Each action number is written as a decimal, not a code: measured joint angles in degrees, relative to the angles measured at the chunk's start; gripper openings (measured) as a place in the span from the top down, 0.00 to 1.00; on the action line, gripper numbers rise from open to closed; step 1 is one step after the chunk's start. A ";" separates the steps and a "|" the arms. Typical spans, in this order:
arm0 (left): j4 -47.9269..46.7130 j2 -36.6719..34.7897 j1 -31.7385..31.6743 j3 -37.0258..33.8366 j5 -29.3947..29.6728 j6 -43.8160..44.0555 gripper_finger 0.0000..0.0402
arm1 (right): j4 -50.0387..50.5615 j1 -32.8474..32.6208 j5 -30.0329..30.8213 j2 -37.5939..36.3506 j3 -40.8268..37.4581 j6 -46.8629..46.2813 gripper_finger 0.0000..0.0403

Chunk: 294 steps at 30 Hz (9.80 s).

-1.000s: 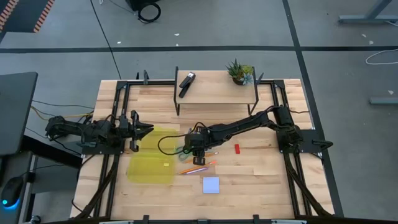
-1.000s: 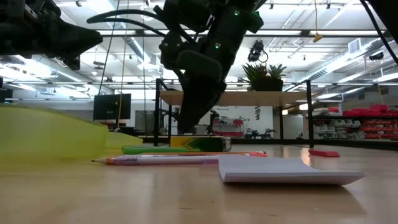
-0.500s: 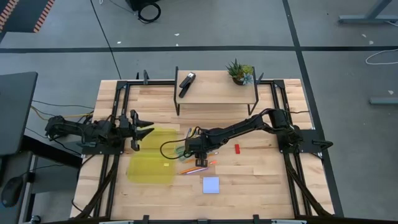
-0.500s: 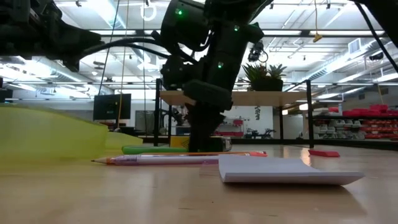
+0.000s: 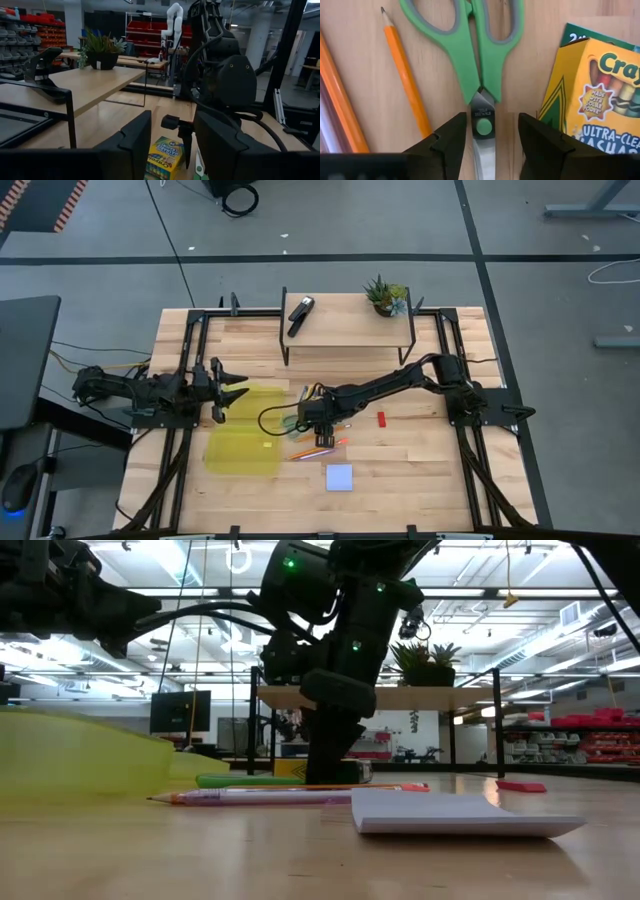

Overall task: Pack school essentials
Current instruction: Put the green scissors into the yellow supply box, then put the top orange pencil into the yellow supply box

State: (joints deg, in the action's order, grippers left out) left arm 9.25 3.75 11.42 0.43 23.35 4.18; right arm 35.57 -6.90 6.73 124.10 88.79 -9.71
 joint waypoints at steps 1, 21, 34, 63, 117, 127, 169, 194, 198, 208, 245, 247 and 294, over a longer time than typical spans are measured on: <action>-0.29 0.00 0.01 0.00 0.00 0.06 0.61 | -0.16 0.00 -0.19 -0.03 -0.24 -0.28 0.53; -0.65 0.00 0.00 0.00 -0.02 1.21 0.65 | 1.16 -0.02 -2.16 0.01 -0.58 0.67 0.60; -0.58 0.00 0.01 0.00 -0.02 1.21 0.65 | 1.66 0.02 -5.16 0.03 -0.61 0.68 0.84; -18.90 -0.02 0.07 13.32 -8.40 6.17 0.62 | 16.99 -1.02 -3.77 -1.24 16.09 -0.09 0.83; -20.69 -0.02 0.04 28.28 -11.61 4.14 0.62 | 6.05 -5.73 -4.66 -0.12 41.91 -0.95 0.82; -19.90 -0.72 0.07 28.26 -11.61 4.14 0.61 | -4.05 -6.41 -10.28 7.11 41.91 -0.80 0.82; -22.24 -1.64 0.06 28.20 -11.58 5.61 0.64 | -7.47 -3.64 -6.88 25.98 41.94 1.72 0.82; -19.80 -1.56 0.04 22.70 -8.69 2.03 0.65 | -4.73 -3.12 -6.91 22.26 41.95 7.96 0.57; -14.25 -1.57 0.07 15.92 -6.54 4.41 0.65 | -0.49 -3.14 -4.19 17.65 41.93 11.05 0.57; -0.87 -2.32 0.04 4.90 -5.87 4.45 0.66 | 10.52 -3.28 0.71 12.62 41.93 13.13 0.58; -2.38 -2.27 0.05 0.92 -4.01 9.73 0.65 | 31.08 -1.56 0.50 3.39 37.82 12.11 0.58; -2.40 -2.27 0.04 0.92 -4.00 9.76 0.65 | 28.86 -1.88 -0.66 2.71 33.76 12.19 0.58; -2.43 -2.25 0.07 0.94 -4.00 10.17 0.64 | -1.06 -3.74 -2.29 -14.96 -21.44 3.66 0.71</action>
State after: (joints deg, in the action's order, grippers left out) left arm 6.82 1.50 11.49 1.37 19.35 14.34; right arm 34.51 -10.63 4.44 109.14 67.35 -6.04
